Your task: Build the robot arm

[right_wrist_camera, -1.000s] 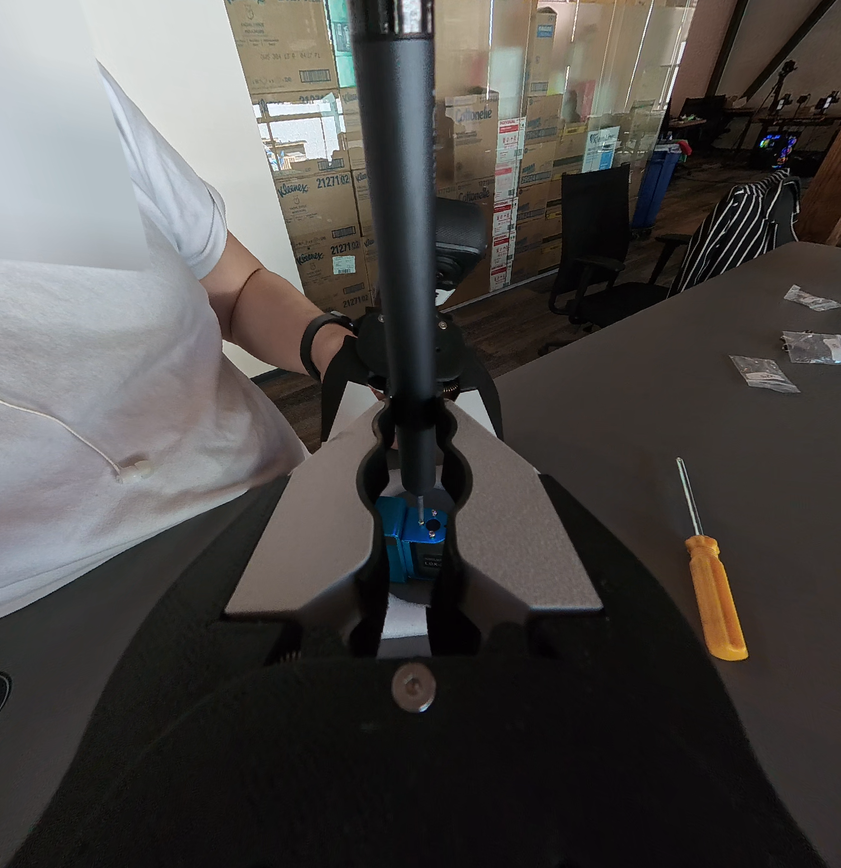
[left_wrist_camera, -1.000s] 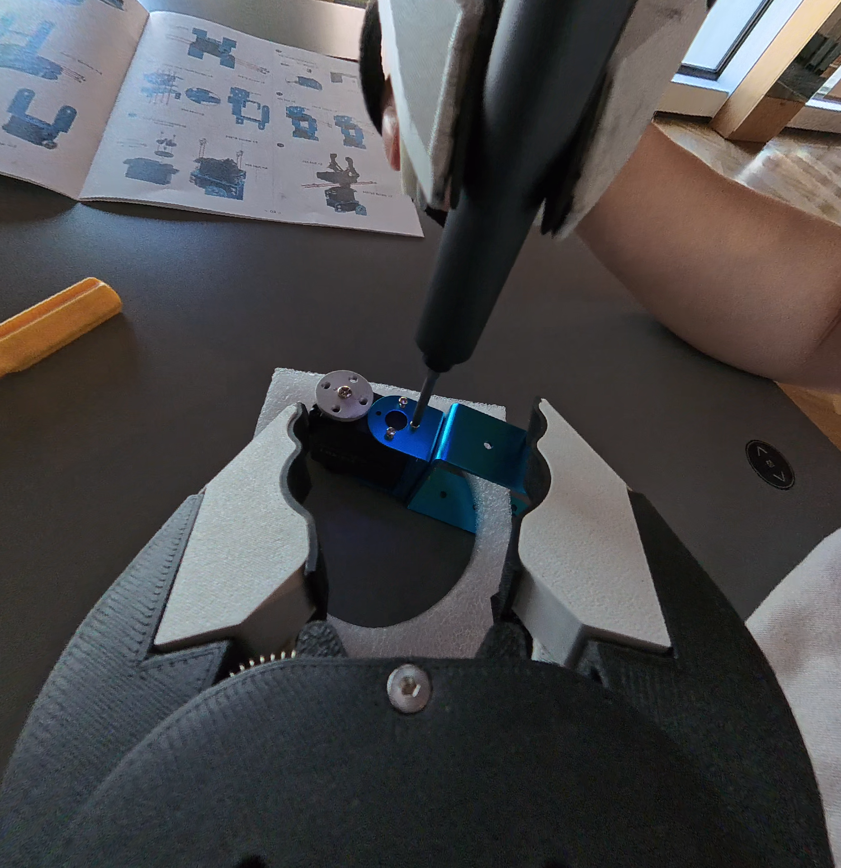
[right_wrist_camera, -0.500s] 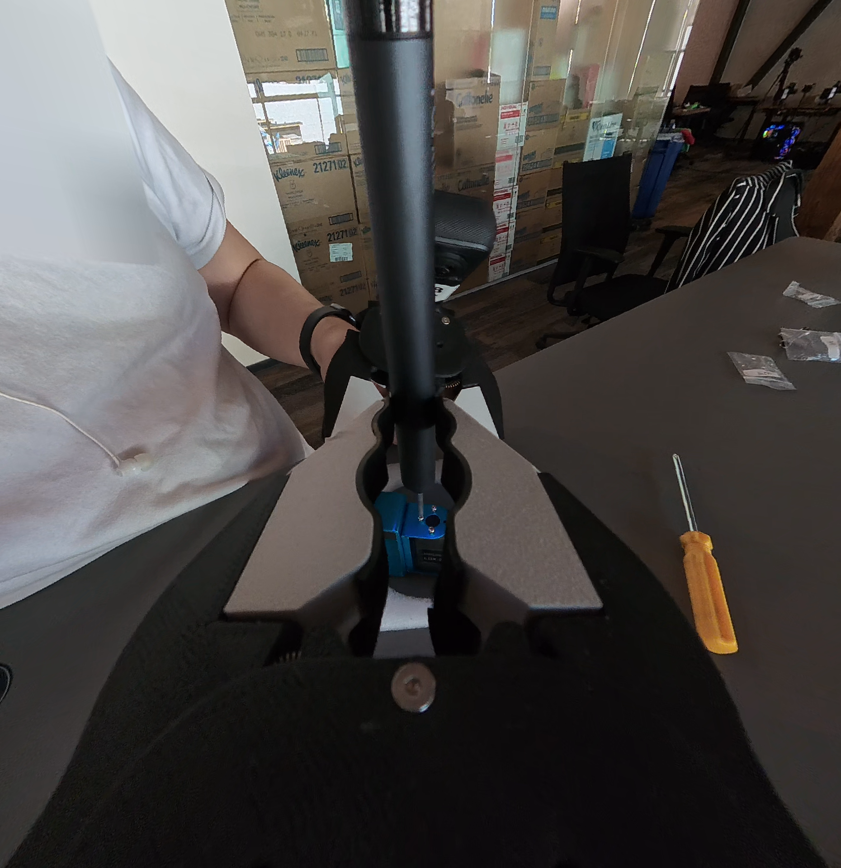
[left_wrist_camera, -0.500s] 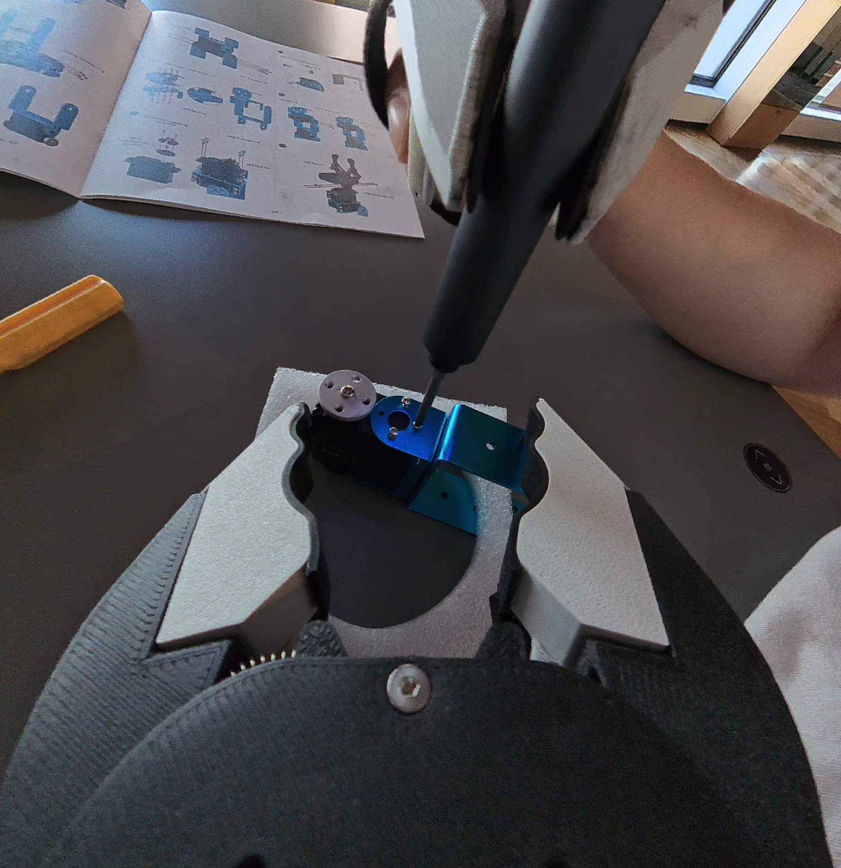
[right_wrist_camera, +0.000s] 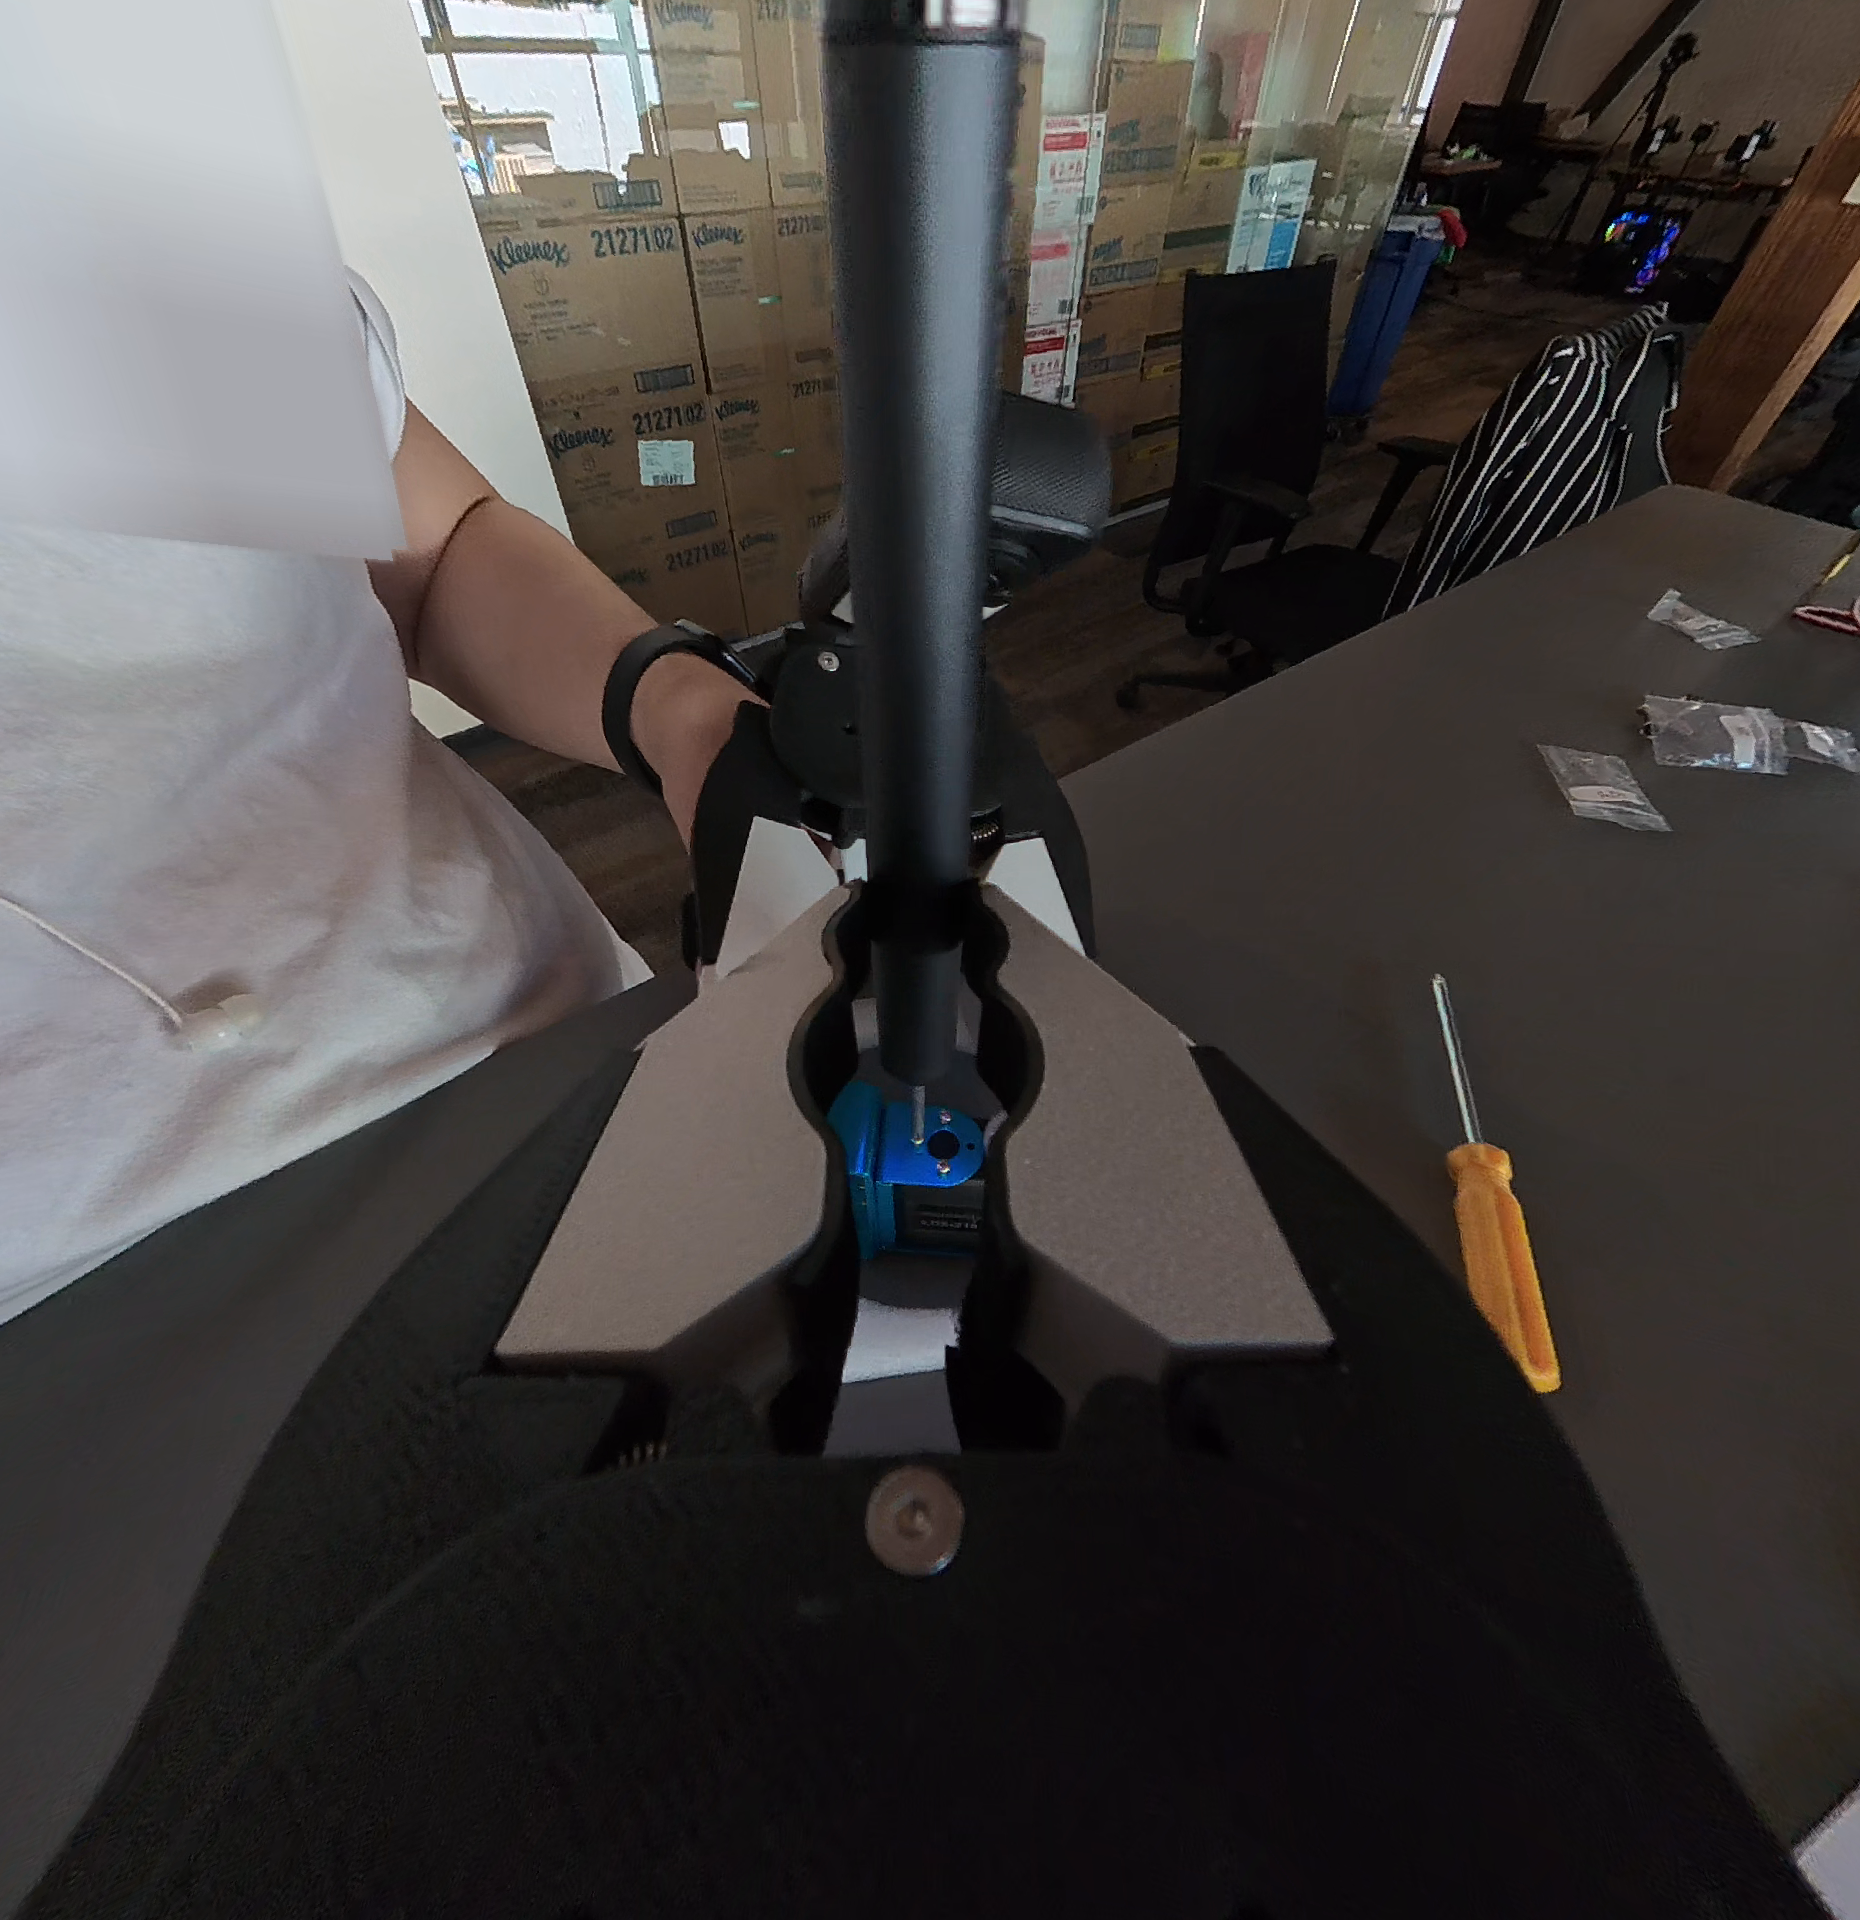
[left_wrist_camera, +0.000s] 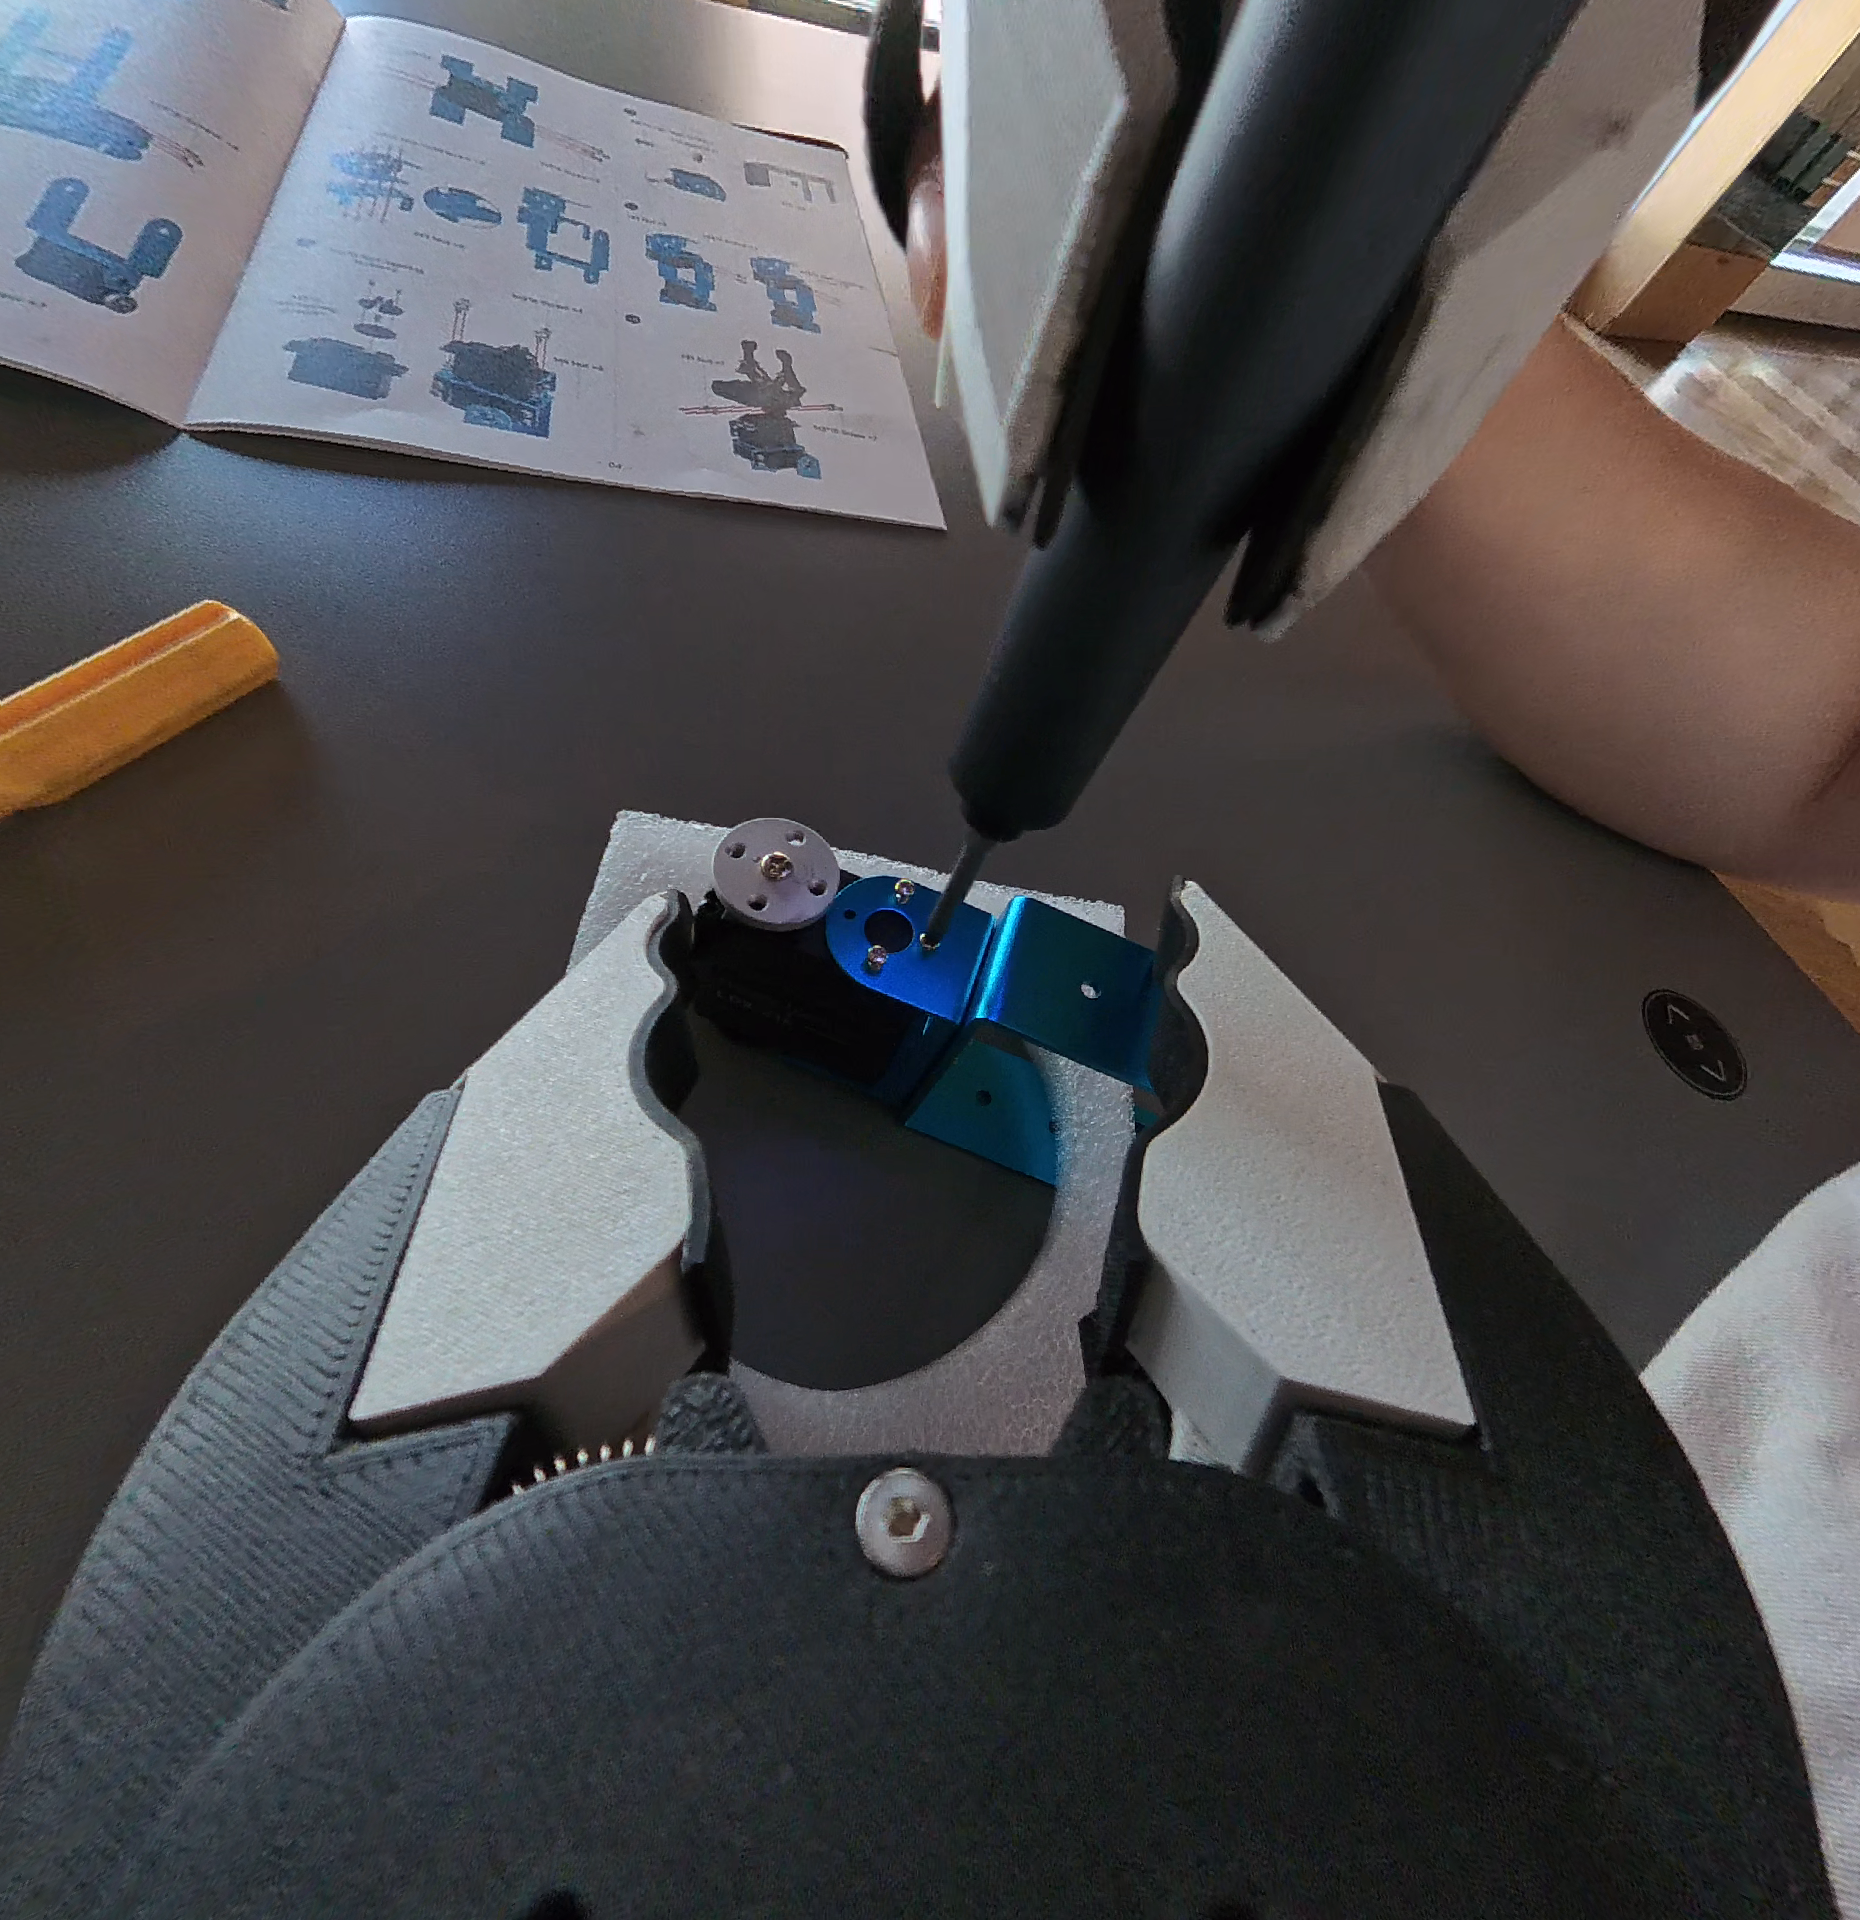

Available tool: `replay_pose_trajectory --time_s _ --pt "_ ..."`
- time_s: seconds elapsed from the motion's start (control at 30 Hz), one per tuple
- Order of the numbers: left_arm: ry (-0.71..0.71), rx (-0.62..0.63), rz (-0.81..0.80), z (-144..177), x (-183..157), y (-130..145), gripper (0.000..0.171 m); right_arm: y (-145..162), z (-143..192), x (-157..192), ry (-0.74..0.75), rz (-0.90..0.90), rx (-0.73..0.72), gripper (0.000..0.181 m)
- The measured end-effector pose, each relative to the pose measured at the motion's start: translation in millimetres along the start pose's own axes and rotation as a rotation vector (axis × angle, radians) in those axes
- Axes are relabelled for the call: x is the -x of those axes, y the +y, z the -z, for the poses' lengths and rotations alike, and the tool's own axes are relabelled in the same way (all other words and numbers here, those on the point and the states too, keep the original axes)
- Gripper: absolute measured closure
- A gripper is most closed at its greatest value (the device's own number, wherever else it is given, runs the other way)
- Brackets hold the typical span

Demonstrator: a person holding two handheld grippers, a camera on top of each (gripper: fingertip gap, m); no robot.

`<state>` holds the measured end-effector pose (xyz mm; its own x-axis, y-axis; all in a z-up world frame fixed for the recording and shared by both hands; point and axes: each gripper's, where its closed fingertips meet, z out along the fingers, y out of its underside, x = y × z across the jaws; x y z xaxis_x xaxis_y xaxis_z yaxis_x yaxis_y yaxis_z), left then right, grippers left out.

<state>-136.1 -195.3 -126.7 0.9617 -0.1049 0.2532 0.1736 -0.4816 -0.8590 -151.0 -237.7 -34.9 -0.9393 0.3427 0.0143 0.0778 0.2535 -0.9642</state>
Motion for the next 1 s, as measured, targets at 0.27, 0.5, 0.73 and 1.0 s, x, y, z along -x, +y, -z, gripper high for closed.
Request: replay_pose_trajectory --time_s 0.27,0.5,0.73,1.0 --pt "0.0 0.001 0.003 0 0 0 0.083 0 2 1 0.017 0.007 0.02 0.165" --pt "0.002 0.001 0.008 -1 1 0 0.084 0 2 4 -0.004 0.021 0.005 0.165" --pt "-0.002 0.001 0.007 0 1 0 0.084 1 3 -1 -0.01 -0.056 -0.008 0.164" --pt "0.08 -0.23 -0.058 63 -3 -65 0.087 0 0 1 -0.003 -0.027 0.006 0.164"
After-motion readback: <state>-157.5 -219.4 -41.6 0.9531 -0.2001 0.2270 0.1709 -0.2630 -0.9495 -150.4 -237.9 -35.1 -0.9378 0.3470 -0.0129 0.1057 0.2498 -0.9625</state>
